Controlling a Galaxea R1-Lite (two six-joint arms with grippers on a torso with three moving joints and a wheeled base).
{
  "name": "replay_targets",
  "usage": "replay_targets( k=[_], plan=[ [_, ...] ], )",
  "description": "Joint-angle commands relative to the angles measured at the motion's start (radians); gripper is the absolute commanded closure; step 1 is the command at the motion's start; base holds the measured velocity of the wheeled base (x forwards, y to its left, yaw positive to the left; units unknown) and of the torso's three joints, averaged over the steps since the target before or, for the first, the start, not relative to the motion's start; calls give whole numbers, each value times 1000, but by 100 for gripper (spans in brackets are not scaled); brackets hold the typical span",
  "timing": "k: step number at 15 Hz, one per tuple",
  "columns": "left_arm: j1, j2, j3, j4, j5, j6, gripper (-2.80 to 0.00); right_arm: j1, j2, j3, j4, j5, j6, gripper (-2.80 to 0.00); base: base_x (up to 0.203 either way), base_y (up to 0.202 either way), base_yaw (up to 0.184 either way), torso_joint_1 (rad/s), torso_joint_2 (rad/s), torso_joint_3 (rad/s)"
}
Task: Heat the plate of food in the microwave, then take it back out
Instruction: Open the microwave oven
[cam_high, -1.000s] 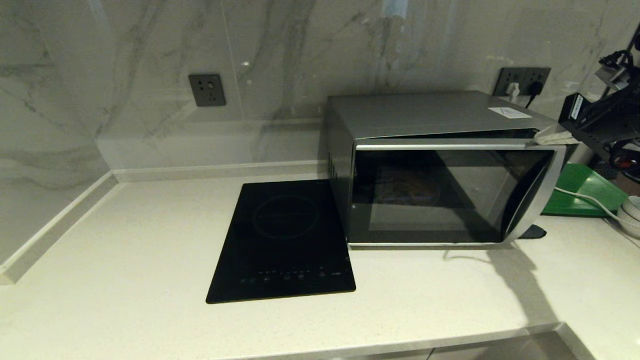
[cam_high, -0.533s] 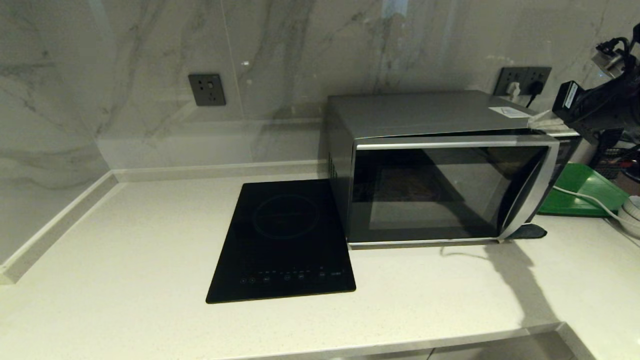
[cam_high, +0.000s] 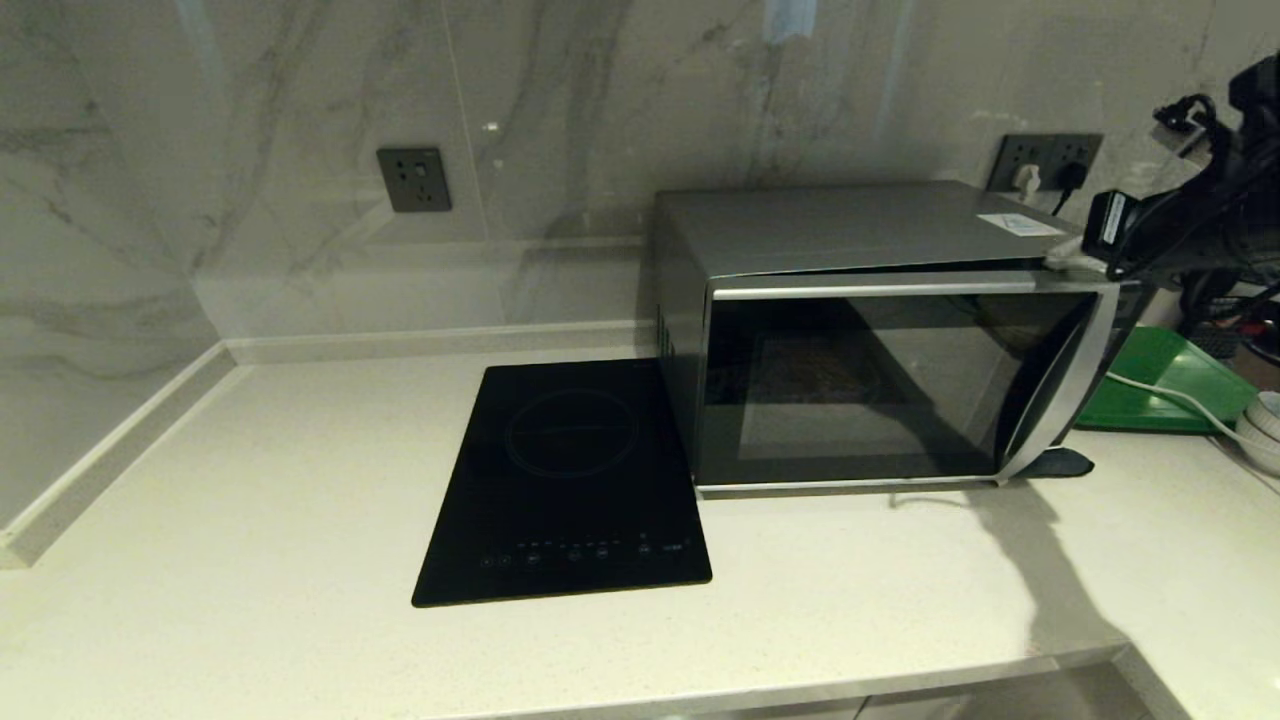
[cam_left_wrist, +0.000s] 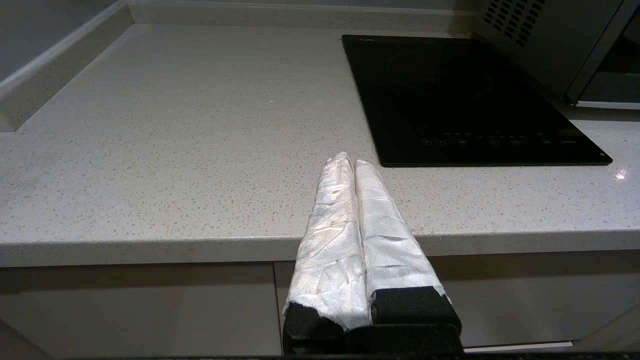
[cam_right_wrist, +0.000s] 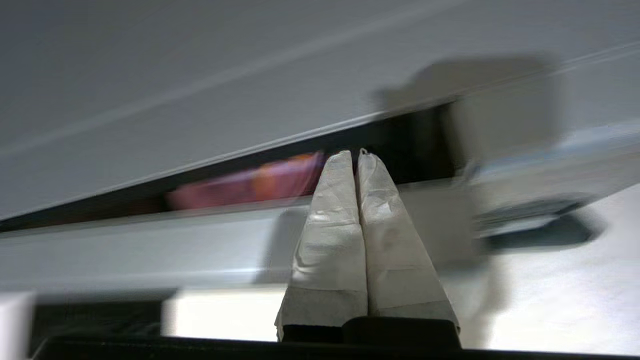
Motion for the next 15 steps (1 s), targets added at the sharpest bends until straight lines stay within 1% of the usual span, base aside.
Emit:
replay_targets(
  k=[1,8,12,15],
  plan=[
    [0,1,0,0,0,0,0,-3,38,0,1,-47,-50,0,0,0,0,0,0,0],
    [0,1,0,0,0,0,0,-4,23,2,0,-50,-52,0,0,0,0,0,0,0],
    [0,1,0,0,0,0,0,-4,-40,44,31,-46,-53,0,0,0,0,0,0,0],
    [0,1,0,0,0,0,0,-4,-98,98,79,-19,-53,0,0,0,0,0,0,0]
  ],
)
